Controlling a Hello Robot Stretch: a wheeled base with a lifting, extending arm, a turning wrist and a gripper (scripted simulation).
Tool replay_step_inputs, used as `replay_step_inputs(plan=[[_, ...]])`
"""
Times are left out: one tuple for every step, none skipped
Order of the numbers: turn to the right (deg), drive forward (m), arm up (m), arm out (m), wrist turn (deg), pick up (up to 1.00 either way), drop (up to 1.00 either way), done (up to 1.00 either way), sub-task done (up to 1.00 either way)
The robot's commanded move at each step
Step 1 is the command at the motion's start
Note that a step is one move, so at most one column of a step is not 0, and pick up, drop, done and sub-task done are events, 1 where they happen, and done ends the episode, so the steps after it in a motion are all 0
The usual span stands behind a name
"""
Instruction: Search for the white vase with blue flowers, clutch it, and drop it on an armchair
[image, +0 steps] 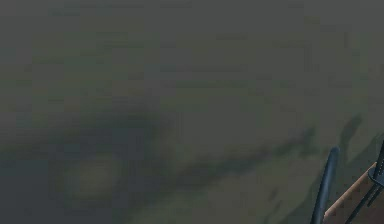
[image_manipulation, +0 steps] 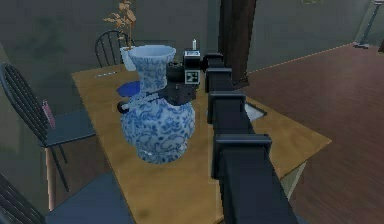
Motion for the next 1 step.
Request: replay_step_inputs(plan=[[0.0,0.0,0.0,0.0,12.0,0.0,0.0,0.0,0.0]])
